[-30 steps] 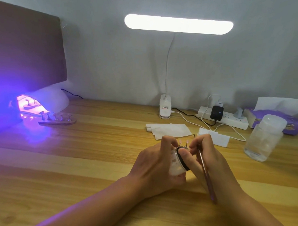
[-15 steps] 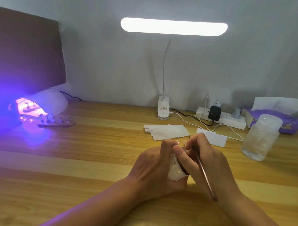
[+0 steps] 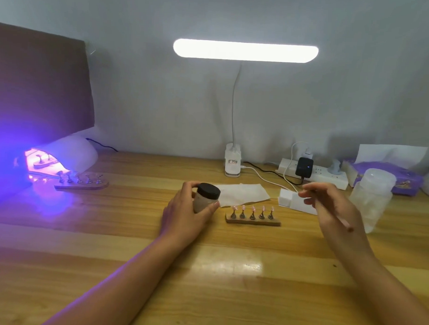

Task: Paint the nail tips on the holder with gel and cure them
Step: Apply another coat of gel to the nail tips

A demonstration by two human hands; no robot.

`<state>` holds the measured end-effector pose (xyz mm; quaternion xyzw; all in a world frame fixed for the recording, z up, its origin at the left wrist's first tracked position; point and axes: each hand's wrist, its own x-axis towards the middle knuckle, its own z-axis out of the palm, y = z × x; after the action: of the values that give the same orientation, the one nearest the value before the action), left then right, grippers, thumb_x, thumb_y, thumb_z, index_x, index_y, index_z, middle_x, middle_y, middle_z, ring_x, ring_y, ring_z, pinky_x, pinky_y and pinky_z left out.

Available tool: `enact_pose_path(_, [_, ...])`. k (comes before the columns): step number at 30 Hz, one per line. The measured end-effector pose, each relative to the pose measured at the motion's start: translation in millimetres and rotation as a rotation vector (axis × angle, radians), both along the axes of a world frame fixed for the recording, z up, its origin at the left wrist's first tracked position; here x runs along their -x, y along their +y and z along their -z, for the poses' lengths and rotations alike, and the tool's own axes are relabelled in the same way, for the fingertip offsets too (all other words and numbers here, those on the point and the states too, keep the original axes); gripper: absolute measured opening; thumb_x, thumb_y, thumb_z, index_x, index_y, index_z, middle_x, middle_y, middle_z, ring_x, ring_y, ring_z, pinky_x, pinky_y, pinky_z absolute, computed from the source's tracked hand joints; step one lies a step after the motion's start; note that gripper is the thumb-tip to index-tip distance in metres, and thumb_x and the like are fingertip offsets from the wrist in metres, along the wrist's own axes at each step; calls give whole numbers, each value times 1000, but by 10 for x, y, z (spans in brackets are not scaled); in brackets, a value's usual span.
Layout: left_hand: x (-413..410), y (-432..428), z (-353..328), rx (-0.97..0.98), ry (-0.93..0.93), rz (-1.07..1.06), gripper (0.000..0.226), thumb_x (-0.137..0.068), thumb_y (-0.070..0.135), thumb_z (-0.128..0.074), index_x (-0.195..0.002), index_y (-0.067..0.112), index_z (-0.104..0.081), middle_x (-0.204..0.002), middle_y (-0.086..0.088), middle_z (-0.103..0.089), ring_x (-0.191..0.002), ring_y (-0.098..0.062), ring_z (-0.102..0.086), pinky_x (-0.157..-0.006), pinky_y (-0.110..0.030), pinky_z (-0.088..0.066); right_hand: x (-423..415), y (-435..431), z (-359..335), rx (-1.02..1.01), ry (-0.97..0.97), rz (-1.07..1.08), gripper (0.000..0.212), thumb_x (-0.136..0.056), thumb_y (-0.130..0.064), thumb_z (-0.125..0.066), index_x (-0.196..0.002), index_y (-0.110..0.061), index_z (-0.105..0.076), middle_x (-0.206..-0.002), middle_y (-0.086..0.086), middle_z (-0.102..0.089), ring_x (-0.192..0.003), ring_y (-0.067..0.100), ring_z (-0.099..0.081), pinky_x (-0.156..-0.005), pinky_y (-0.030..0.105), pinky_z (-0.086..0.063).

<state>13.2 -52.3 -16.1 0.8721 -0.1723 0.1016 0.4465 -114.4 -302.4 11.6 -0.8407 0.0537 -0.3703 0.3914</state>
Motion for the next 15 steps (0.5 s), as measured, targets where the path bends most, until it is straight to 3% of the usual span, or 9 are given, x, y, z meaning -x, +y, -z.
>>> enact_pose_path(3, [-16,-22,45,-12,1,2,61,-85,49,-70,-133,30,-38,-134,6,-55,-116,-16,-54,-93,-34,-46,-35,-56,-25,-273,18,-46,33,-104,-9,-34,-113,-22,-63,-105,-9,-70,-98,7,-64,-86,28,-50])
enact_pose_path(6, [45,-54,16,-75,-31,-92,77,-84,49,-71,-141,17,-31,-142,-2,-39,-127,-18,-43,-95,-23,-35,-59,-94,-55,-310,61,-119,38,-107,-17,-27,-128,-30,-57,-118,-15,-65,-97,7,-66,-84,29,-51])
enact_pose_path(8, [132,-49,-31,-12,-236,-164,61,-82,40,-75,-126,12,-41,-124,-3,-43,-113,-19,-47,-89,-25,-42,-130,-113,-72,-290,107,-136,39,-107,-18,-27,-131,-31,-54,-123,-13,-62,-100,10,-65,-79,28,-50])
enact_pose_path(10, [287,-61,-66,2,-454,-42,34,-83,29,-73,-102,20,-47,-97,6,-49,-82,-13,-51,-66,-27,-47,-244,-130,-128,-228,147,-114,32,-106,-20,-32,-121,-30,-58,-121,-5,-62,-100,14,-64,-76,28,-49])
enact_pose_path(11, [368,-79,-60,-85,-497,57,26,-85,29,-70,-96,25,-46,-87,11,-50,-71,-9,-49,-58,-27,-45,-318,-145,-168,-184,154,-91,24,-105,-21,-38,-114,-29,-59,-118,-2,-62,-99,15,-64,-75,28,-49])
enact_pose_path(13, [464,-135,-31,-294,-475,194,21,-88,39,-61,-98,30,-46,-88,14,-53,-69,-8,-50,-58,-28,-46,-487,-189,-265,-68,185,-57,14,-99,-14,-52,-106,-26,-58,-114,-2,-62,-103,16,-61,-81,30,-50])
enact_pose_path(15, [449,-189,2,-385,-388,210,27,-88,48,-56,-106,31,-43,-102,15,-54,-80,-10,-54,-65,-29,-44,-666,-226,-371,43,271,-83,19,-98,-7,-53,-104,-24,-56,-110,-5,-63,-107,16,-59,-89,34,-50])
